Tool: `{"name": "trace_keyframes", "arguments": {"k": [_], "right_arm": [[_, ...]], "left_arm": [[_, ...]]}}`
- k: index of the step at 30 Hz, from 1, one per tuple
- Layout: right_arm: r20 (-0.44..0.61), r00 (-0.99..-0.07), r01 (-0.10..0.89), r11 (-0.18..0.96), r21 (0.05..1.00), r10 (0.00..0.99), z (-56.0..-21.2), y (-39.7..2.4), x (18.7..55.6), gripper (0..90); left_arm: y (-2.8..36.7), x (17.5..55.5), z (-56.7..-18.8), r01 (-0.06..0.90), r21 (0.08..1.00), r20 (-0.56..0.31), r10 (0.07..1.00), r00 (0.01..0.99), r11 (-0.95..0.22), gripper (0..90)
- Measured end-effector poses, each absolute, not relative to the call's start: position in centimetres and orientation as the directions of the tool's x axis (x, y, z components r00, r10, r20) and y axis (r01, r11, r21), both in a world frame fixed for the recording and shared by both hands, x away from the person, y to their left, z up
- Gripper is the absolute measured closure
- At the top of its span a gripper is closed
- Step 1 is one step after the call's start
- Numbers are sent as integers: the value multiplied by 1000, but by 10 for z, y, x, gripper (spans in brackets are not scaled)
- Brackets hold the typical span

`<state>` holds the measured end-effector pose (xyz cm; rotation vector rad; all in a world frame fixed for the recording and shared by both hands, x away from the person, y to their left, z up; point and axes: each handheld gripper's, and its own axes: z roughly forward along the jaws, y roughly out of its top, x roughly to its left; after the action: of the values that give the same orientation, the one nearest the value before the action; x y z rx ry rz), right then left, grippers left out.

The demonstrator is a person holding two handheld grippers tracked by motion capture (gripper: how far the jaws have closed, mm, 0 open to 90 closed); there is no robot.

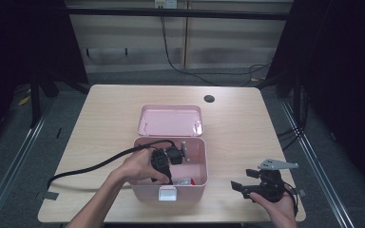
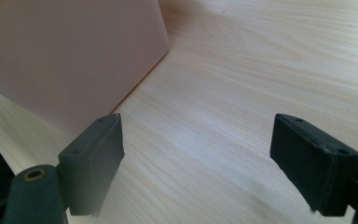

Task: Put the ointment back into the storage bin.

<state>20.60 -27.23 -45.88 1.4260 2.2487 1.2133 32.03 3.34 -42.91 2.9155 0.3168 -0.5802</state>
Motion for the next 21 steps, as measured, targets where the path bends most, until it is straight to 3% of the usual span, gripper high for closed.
{"name": "trace_keyframes", "arguments": {"k": [21], "right_arm": [[236, -505, 654, 190, 732, 830, -459, -273, 206, 172]], "left_arm": [[32, 320, -432, 239, 80, -418, 185, 889, -968, 706]]}}
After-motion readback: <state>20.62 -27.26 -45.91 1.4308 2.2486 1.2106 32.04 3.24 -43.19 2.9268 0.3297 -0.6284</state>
